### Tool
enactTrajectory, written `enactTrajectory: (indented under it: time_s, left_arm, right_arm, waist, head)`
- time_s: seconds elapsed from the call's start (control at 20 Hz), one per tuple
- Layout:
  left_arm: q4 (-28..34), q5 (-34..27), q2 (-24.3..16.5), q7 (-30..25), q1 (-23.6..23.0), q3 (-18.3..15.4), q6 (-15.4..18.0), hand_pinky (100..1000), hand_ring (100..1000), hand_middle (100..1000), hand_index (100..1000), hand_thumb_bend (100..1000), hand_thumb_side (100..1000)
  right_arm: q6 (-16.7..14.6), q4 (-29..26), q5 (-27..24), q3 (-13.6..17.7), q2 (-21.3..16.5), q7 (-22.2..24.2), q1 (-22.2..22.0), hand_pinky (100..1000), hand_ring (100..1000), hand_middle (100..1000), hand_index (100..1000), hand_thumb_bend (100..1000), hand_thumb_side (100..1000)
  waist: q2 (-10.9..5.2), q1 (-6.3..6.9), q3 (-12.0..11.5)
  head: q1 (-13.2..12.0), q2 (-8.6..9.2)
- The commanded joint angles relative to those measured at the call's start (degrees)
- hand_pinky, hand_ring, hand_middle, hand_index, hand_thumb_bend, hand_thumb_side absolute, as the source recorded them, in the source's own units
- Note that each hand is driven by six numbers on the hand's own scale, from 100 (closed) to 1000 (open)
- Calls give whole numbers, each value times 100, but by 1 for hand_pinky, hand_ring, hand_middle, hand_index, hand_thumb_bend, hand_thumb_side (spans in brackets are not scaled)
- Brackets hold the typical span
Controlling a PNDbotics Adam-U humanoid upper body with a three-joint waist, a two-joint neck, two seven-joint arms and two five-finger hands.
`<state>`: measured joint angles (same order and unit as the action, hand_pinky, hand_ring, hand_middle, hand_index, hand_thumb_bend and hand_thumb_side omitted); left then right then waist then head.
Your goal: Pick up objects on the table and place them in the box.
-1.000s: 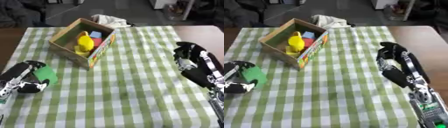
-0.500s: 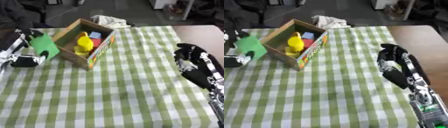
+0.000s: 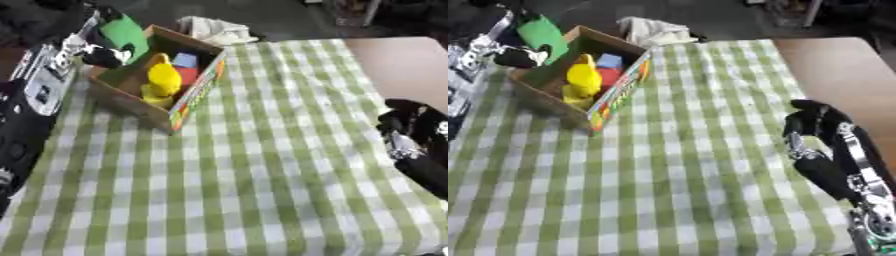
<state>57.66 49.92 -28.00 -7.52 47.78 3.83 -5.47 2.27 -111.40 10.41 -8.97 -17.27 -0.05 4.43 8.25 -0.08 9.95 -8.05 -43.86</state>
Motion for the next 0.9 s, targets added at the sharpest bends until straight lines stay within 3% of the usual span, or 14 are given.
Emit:
enactTrajectory:
  time_s: [0.05, 0.25, 0.4, 0.5, 0.6, 0.8, 0.9]
  left_arm:
    - [-511, 422, -38, 170, 230, -88, 20, 653, 656, 668, 843, 329, 226]
    - [-798, 761, -41, -94, 202, -145, 146, 754, 769, 788, 904, 348, 446]
    - [-628, 631, -88, -199, 50, -251, 187, 739, 773, 798, 915, 445, 709]
    - [-310, 372, -152, -150, -139, -305, 201, 736, 776, 802, 918, 490, 770]
    - [126, 76, -238, -27, -367, -364, 163, 701, 763, 786, 913, 419, 725]
    - [1604, -1191, -294, 409, -1024, -570, 89, 622, 737, 748, 895, 110, 589]
    - [2434, -2086, -253, 518, -1418, -609, 232, 605, 730, 740, 893, 100, 596]
  right_arm:
    - [-30, -75, -8, 15, 27, -9, -4, 711, 654, 624, 806, 100, 435]
    - [-41, -20, 21, 29, 102, -50, -64, 706, 652, 622, 805, 100, 438]
    - [-49, 18, 48, 44, 128, -76, -87, 703, 652, 622, 804, 100, 439]
    - [-52, 36, 71, 61, 133, -96, -100, 702, 652, 622, 804, 100, 439]
    - [-56, 44, 88, 71, 133, -110, -110, 702, 652, 622, 804, 100, 438]
    - [-45, 100, 99, 99, 127, -171, -66, 699, 649, 620, 803, 100, 437]
    - [-63, 125, 96, 107, 129, -218, -49, 698, 648, 619, 803, 100, 436]
  waist:
    - [-58, 0, 35]
    - [-67, 4, 49]
    - [-80, 14, 23]
    - [-91, 27, -9]
    - [-103, 29, -45]
    - [-115, 18, -171]
    - [-121, 16, -236]
  head:
    - [-143, -26]
    - [-175, -26]
    - [-142, -26]
    - [-113, -26]
    - [-91, -26]
    - [-69, -26]
    - [-66, -26]
